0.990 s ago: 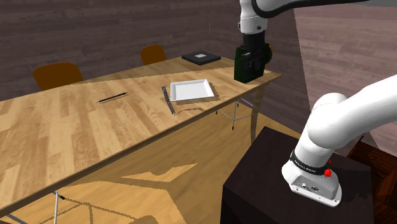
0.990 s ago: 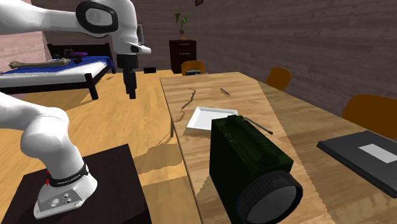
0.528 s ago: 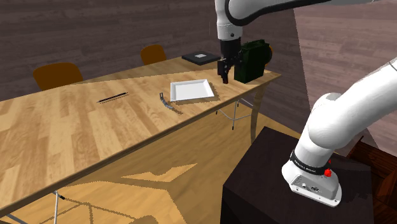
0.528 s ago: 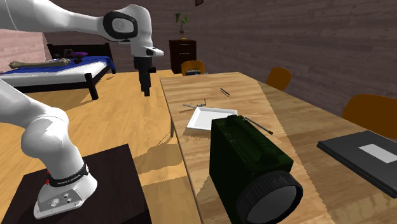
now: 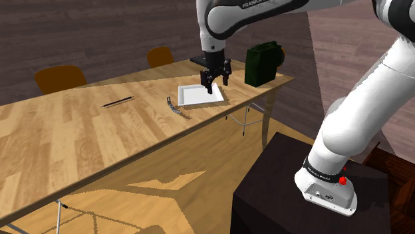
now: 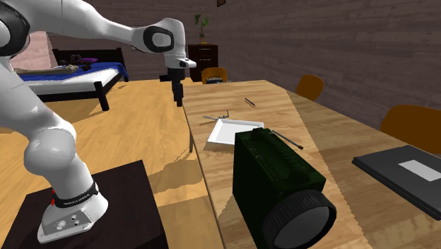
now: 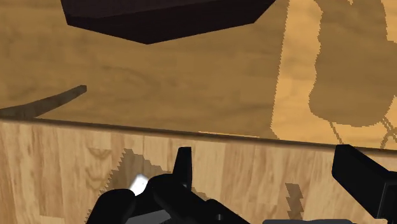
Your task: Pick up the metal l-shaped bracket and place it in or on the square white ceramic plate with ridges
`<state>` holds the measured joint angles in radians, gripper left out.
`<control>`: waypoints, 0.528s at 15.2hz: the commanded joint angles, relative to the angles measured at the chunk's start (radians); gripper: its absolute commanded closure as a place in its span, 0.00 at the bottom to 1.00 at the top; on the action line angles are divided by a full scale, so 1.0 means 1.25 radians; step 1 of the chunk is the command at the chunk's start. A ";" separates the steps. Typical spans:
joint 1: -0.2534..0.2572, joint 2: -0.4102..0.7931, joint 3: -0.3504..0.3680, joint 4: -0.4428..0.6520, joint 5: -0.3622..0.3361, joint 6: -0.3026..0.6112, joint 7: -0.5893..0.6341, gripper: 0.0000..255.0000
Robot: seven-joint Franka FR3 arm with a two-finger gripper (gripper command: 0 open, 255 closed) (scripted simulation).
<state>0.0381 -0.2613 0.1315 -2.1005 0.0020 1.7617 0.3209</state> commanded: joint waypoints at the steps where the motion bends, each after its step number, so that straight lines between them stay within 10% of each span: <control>1: 0.003 0.062 0.013 0.058 0.001 0.009 0.034 0.00; 8: 0.019 0.268 0.039 0.256 -0.016 0.034 0.139 0.00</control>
<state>0.0565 0.0395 0.1750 -1.8157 -0.0146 1.8024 0.4726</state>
